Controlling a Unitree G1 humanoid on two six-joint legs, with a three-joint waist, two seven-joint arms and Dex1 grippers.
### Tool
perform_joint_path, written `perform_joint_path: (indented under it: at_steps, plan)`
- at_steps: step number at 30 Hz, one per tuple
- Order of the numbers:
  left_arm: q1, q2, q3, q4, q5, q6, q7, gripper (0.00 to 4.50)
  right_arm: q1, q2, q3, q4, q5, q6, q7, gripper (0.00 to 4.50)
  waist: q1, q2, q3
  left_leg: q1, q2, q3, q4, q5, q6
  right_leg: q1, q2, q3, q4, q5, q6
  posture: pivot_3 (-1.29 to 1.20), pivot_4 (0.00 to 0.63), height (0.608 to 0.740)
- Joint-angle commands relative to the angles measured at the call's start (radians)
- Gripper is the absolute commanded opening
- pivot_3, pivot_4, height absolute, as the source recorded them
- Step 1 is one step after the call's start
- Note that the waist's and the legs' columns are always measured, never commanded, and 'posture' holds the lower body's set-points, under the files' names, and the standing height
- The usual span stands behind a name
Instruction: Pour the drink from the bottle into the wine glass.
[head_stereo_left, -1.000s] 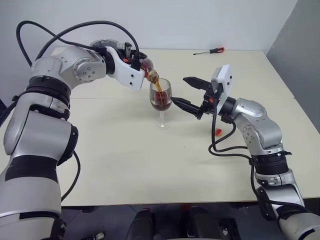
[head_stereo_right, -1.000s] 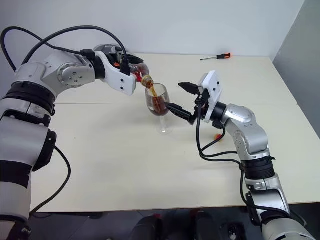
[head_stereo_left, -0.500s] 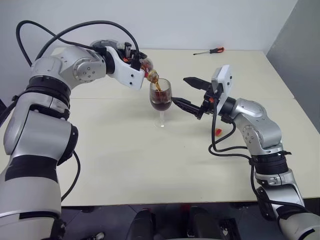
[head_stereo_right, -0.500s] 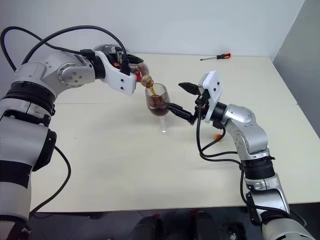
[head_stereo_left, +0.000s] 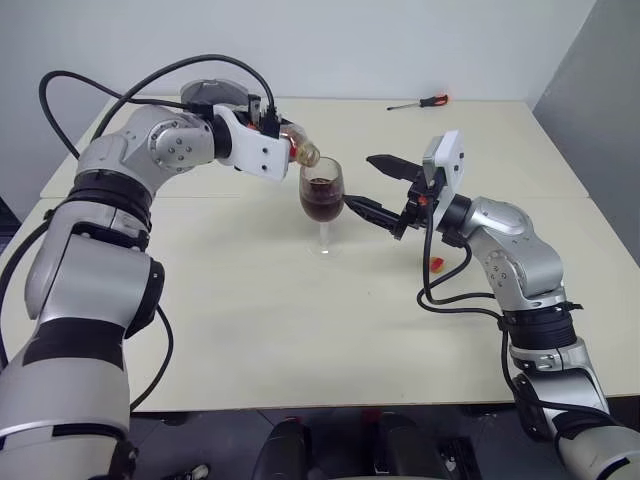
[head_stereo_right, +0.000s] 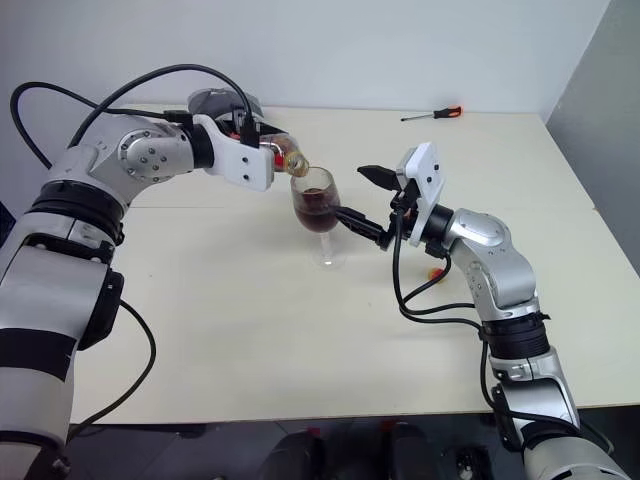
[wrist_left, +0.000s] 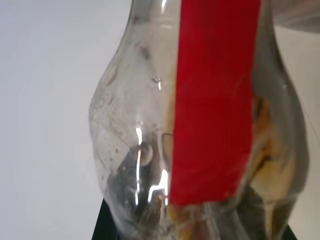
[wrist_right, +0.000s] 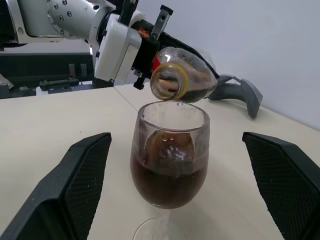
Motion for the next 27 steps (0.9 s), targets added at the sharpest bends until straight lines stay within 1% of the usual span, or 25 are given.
perform_joint_path:
  at_steps: [1, 9, 11, 13, 17, 19, 22, 24, 27]
  plan:
    - [0.004, -0.003, 0.064, -0.046, -0.084, 0.038, -0.05, 1.02, -0.004, -0.006, -0.011, -0.028, 0.003, -0.021, 0.01, 4.5, -0.001, 0.0, 0.0, 0.0, 0.0, 0.0, 0.0, 0.0, 0.0, 0.0, 0.0, 0.0, 0.0, 0.0, 0.0, 0.0, 0.15, 0.74]
    - [0.021, -0.013, 0.139, -0.076, -0.18, 0.133, -0.125, 1.02, -0.01, -0.007, -0.011, -0.023, 0.003, -0.019, 0.013, 4.5, -0.002, 0.0, 0.0, 0.0, 0.0, 0.0, 0.0, 0.0, 0.0, 0.0, 0.0, 0.0, 0.0, 0.0, 0.0, 0.0, 0.15, 0.74]
    - [0.046, -0.048, 0.223, -0.1, -0.301, 0.262, -0.201, 1.02, -0.008, -0.012, -0.012, -0.035, 0.009, -0.012, 0.019, 4.5, -0.001, 0.0, 0.0, 0.0, 0.0, 0.0, 0.0, 0.0, 0.0, 0.0, 0.0, 0.0, 0.0, 0.0, 0.0, 0.0, 0.15, 0.74]
    - [0.081, -0.069, 0.284, -0.153, -0.389, 0.372, -0.253, 1.02, -0.001, -0.02, -0.013, -0.051, 0.019, -0.002, 0.029, 4.5, -0.001, 0.0, 0.0, 0.0, 0.0, 0.0, 0.001, 0.0, 0.0, 0.0, 0.0, 0.0, 0.001, 0.0, 0.0, 0.0, 0.15, 0.74]
    - [0.194, -0.084, 0.356, -0.355, -0.491, 0.57, -0.293, 1.02, 0.025, -0.035, -0.025, -0.106, 0.075, 0.056, 0.053, 4.5, -0.004, 0.0, 0.0, 0.0, 0.001, -0.001, 0.001, 0.0, 0.0, 0.0, 0.0, 0.0, 0.001, 0.0, 0.0, 0.0, 0.15, 0.74]
    - [0.284, -0.09, 0.395, -0.506, -0.542, 0.696, -0.275, 1.02, 0.062, -0.055, -0.034, -0.171, 0.128, 0.099, 0.075, 4.5, -0.004, 0.0, 0.0, 0.0, 0.001, -0.001, 0.002, 0.0, 0.0, 0.0, 0.0, 0.0, 0.003, 0.0, 0.0, 0.0, 0.15, 0.74]
    - [0.408, -0.102, 0.456, -0.722, -0.593, 0.878, -0.203, 1.02, 0.112, -0.083, -0.05, -0.244, 0.186, 0.151, 0.082, 4.5, -0.002, 0.0, 0.0, 0.0, 0.001, -0.002, 0.002, 0.0, 0.0, 0.0, 0.0, 0.001, 0.004, 0.0, 0.0, 0.0, 0.15, 0.74]
    - [0.506, -0.123, 0.518, -0.875, -0.627, 1.003, -0.113, 1.02, 0.159, -0.096, -0.063, -0.301, 0.228, 0.187, 0.075, 4.5, -0.001, 0.0, 0.0, 0.0, 0.001, -0.002, 0.002, 0.0, 0.0, 0.0, 0.0, 0.001, 0.004, 0.0, 0.0, 0.0, 0.15, 0.74]
    - [0.613, -0.145, 0.586, -1.026, -0.657, 1.122, -0.011, 1.02, 0.215, -0.107, -0.057, -0.352, 0.24, 0.197, 0.064, 4.5, 0.0, 0.0, -0.001, 0.0, 0.001, -0.003, 0.002, 0.0, 0.0, 0.0, 0.0, 0.001, 0.004, 0.0, 0.0, 0.0, 0.15, 0.74]
